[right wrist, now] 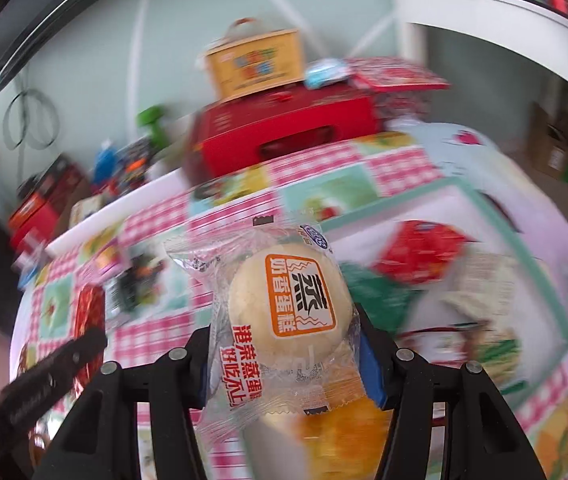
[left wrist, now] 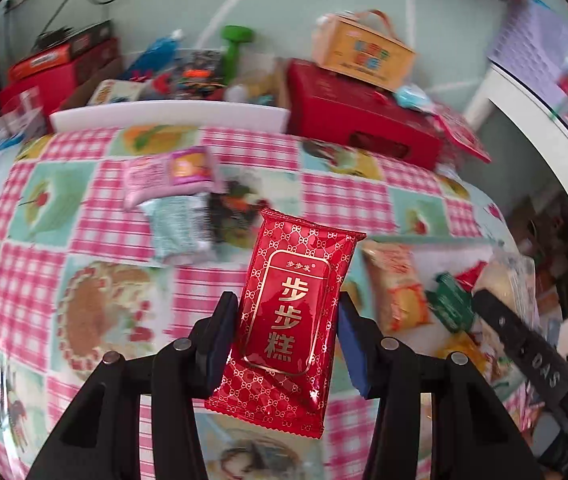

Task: Organize snacks
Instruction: 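Carry both packs into the white tray and open both tools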

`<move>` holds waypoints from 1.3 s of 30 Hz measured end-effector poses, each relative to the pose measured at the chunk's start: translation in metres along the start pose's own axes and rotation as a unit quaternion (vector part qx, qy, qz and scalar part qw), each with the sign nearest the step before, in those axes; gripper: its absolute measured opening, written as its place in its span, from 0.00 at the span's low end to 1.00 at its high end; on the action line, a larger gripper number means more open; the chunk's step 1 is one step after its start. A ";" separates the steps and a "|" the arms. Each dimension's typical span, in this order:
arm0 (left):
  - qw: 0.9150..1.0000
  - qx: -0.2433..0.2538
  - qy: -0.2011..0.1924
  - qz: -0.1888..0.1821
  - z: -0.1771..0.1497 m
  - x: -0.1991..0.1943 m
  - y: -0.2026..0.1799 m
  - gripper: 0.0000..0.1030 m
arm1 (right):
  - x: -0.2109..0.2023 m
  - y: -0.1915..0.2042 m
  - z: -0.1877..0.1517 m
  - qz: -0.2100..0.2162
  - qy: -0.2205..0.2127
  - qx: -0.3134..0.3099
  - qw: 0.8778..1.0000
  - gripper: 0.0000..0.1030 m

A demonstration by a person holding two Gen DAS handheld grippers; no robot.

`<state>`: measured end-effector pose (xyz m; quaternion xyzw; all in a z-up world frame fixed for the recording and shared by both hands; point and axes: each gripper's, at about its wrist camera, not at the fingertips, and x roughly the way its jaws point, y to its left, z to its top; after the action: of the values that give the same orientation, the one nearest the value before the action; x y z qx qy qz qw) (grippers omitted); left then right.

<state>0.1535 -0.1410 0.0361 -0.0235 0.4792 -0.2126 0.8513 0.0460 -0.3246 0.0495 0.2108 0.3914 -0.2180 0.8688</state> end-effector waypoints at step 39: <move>0.988 0.146 0.025 -0.028 -0.009 0.048 -0.150 0.48 | 0.008 -0.106 0.000 -0.033 0.027 0.127 0.991 0.58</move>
<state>0.1163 -0.2938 0.0293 0.0932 0.4634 -0.3049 0.8268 -0.0067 -0.4123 0.0223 0.3123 0.3905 -0.2886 0.8165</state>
